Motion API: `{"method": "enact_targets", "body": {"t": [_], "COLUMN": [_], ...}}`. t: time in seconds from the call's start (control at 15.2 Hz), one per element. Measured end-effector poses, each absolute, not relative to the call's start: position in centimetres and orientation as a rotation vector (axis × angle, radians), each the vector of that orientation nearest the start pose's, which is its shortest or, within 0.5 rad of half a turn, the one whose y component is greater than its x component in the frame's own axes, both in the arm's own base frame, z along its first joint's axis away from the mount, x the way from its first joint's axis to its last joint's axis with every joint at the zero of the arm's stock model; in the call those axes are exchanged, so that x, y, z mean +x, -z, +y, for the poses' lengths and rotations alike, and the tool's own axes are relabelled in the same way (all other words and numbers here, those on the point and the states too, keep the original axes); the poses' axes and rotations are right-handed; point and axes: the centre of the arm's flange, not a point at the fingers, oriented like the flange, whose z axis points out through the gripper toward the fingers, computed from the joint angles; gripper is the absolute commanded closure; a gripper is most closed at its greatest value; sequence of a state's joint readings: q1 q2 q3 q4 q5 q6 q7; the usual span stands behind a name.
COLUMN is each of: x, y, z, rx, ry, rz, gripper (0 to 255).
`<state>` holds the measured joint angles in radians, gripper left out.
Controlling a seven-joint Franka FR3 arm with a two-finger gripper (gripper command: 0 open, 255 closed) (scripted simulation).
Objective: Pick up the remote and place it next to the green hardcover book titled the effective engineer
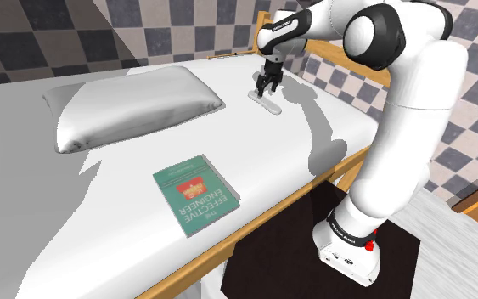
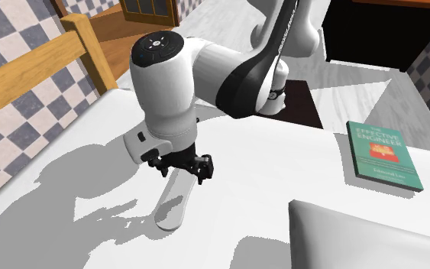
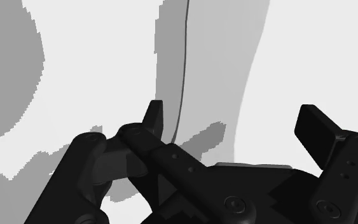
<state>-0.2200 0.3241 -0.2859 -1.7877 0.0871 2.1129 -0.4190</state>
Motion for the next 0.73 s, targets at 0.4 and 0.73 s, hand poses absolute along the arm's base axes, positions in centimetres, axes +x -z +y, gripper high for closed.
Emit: {"method": "enact_targets", "body": {"t": [0.4,0.73], "x": [57.2,57.1], "y": [-34.8,-33.4], "z": [-30.2,-30.2], "rx": [-3.154,-3.154], "ry": [0.011,0.011], "rz": [0.185,0.185], "gripper": [0,0]}}
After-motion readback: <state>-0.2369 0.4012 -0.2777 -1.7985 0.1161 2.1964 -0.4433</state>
